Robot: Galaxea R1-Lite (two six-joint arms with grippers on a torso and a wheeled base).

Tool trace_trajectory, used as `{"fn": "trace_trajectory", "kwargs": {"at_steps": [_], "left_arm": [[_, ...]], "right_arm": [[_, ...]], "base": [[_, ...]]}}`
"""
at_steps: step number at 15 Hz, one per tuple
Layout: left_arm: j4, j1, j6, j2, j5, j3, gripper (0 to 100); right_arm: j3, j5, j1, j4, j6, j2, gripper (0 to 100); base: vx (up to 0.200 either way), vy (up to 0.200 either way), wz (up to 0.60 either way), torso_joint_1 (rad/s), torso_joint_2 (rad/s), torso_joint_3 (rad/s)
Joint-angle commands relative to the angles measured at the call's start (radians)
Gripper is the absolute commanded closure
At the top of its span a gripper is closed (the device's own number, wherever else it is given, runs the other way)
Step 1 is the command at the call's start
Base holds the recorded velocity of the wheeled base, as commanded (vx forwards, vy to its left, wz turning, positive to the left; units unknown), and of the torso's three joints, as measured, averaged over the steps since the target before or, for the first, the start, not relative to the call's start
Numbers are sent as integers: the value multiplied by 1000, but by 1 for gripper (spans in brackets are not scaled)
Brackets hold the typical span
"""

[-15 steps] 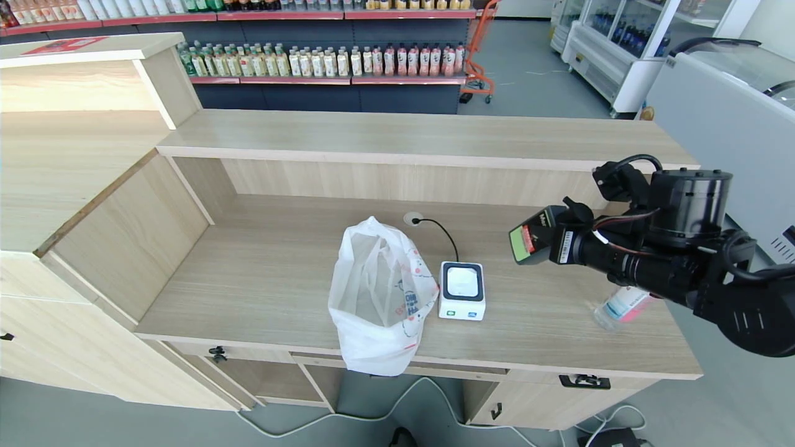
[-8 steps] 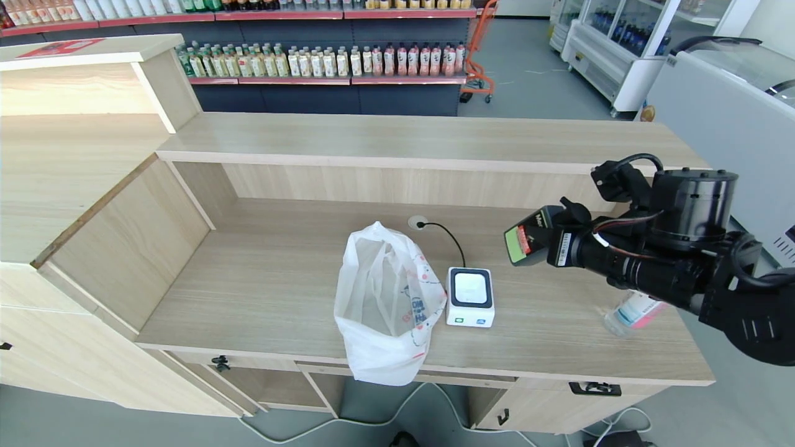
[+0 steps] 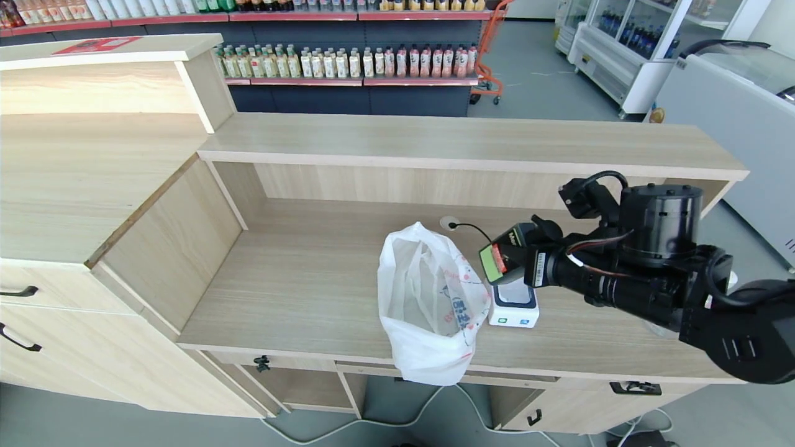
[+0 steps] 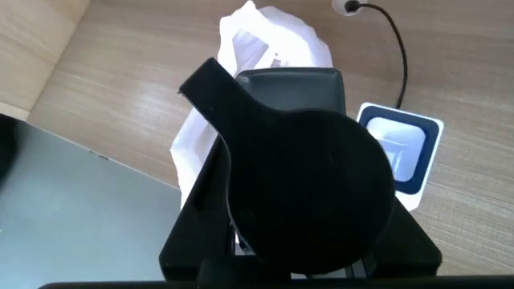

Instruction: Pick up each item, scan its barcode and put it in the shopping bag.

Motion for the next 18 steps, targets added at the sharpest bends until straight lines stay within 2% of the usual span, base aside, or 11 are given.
{"fn": "trace_trajectory", "kwargs": {"at_steps": [1, 8, 14, 18], "left_arm": [[-1, 0, 0, 0, 0, 0, 100], [-1, 0, 0, 0, 0, 0, 100], [-1, 0, 0, 0, 0, 0, 100], [-1, 0, 0, 0, 0, 0, 100]], "right_arm": [[-15, -1, 11, -3, -2, 67, 100], [-36, -5, 31, -15, -8, 221, 100], [-93, 3, 78, -105, -117, 362, 100], [-131, 2, 87, -118, -134, 451, 100]], "base": [[0, 0, 0, 0, 0, 0], [0, 0, 0, 0, 0, 0], [0, 0, 0, 0, 0, 0], [0, 0, 0, 0, 0, 0]]}}
